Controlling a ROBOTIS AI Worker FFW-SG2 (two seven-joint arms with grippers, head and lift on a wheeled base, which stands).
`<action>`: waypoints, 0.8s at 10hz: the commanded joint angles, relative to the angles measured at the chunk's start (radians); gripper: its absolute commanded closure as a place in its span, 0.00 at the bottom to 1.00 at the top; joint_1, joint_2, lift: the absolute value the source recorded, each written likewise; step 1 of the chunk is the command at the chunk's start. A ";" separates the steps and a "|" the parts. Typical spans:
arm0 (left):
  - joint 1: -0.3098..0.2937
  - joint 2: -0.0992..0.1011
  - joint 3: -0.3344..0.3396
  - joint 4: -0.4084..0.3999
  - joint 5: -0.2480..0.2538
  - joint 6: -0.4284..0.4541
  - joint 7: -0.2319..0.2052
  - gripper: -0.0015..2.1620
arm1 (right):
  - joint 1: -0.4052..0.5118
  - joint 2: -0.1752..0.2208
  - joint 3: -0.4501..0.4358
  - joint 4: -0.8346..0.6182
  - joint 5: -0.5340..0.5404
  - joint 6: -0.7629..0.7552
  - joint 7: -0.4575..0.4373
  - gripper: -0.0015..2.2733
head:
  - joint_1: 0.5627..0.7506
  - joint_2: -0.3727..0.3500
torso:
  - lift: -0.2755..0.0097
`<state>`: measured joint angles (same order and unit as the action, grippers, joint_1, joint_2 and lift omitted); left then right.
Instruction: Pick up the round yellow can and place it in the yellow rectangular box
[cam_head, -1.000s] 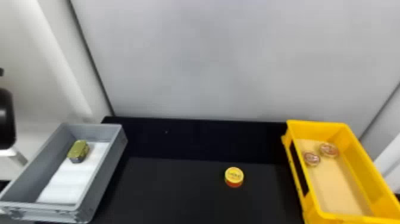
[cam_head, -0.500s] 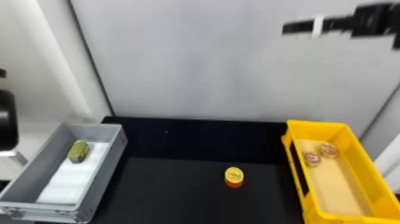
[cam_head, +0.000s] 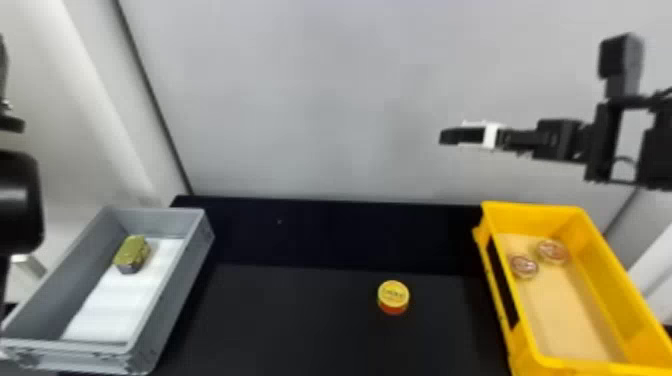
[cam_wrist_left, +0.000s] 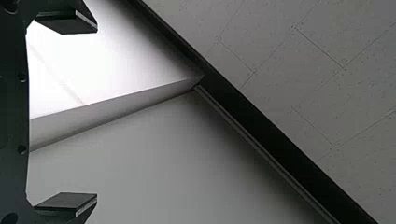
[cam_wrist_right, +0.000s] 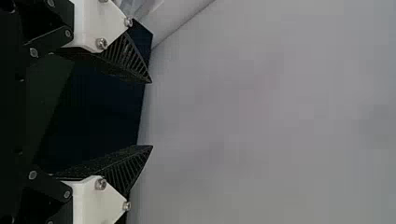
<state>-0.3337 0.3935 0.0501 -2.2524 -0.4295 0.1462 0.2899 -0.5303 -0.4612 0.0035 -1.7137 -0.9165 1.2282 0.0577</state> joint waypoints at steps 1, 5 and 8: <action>0.007 -0.010 0.004 0.005 0.001 -0.007 0.002 0.01 | 0.041 0.019 0.090 0.049 0.111 -0.109 0.004 0.18 | 0.53 0.59 | 0.93; 0.016 -0.010 0.010 0.005 0.006 -0.013 0.002 0.01 | 0.050 0.187 0.085 0.213 0.559 -0.171 0.228 0.18 | 0.53 0.59 | 0.93; 0.015 -0.005 0.008 0.007 0.012 -0.022 0.002 0.01 | 0.010 0.187 0.158 0.393 0.567 -0.240 0.272 0.18 | 0.53 0.59 | 0.93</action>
<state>-0.3184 0.3856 0.0601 -2.2466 -0.4199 0.1262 0.2916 -0.5023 -0.2741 0.1265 -1.4052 -0.3470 1.0277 0.3178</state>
